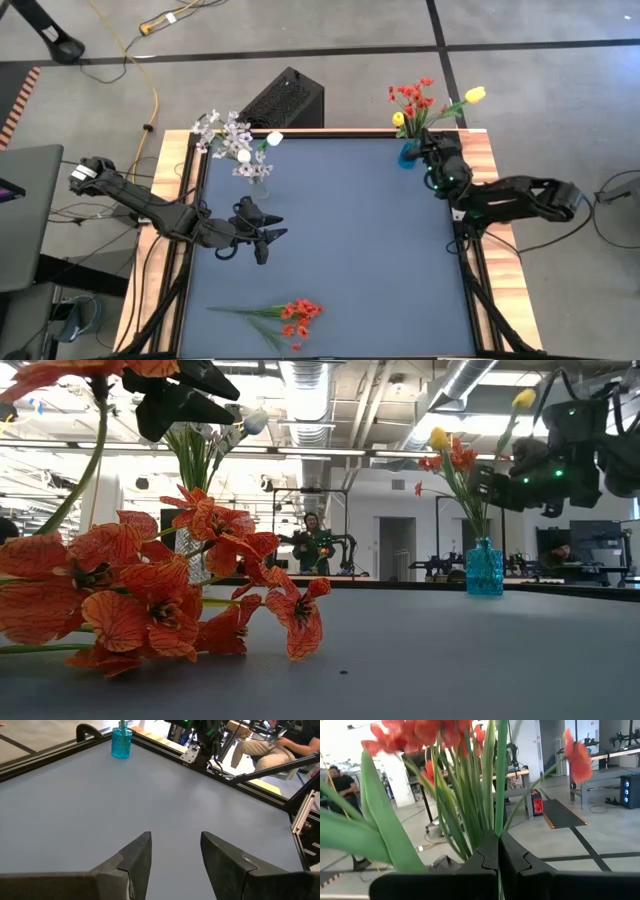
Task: Sort flowers into vase by color
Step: Put the yellow tulip flower into the blue vase
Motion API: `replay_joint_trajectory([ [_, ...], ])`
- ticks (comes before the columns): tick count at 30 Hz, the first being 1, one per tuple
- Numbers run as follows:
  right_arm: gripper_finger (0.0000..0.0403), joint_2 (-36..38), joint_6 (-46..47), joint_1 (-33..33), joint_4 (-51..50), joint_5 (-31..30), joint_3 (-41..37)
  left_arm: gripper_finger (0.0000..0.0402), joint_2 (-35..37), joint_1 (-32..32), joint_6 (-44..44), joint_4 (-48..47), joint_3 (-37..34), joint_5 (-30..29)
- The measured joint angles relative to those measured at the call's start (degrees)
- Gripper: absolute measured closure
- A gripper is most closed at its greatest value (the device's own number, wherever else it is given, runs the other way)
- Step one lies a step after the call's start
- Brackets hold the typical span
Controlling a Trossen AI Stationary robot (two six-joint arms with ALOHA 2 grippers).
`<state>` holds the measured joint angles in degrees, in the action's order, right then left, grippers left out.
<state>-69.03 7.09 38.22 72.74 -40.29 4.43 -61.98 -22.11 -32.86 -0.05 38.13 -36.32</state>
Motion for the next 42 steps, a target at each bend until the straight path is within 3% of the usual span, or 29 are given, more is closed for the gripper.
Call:
replay_joint_trajectory([
  [9, 0.0377, -4.3, 0.0, -1.6, -0.1, -0.1, 0.0, 0.0243, 0.0, 0.0, 0.0, 0.0, 0.0, 0.0],
  [20, 0.0298, -4.0, 0.0, -2.1, -0.3, -0.1, 0.0, 0.0243, 0.0, 0.0, 0.2, 0.0, 0.0, 0.0],
  [29, 0.0264, 0.9, -9.0, -7.6, -1.0, -0.1, 0.0, 0.0243, 0.0, 0.0, 0.9, 0.0, 0.0, 0.0],
  [33, 0.0253, 4.5, -9.9, -9.1, -6.8, -0.3, 0.0, 0.0243, 0.0, 0.0, 2.2, 0.0, 0.0, 0.1],
  [42, 0.0214, 14.7, -2.6, -8.9, -26.0, -3.1, 0.3, 0.0243, 0.0, 0.0, 2.2, 0.0, 0.0, 2.6],
])
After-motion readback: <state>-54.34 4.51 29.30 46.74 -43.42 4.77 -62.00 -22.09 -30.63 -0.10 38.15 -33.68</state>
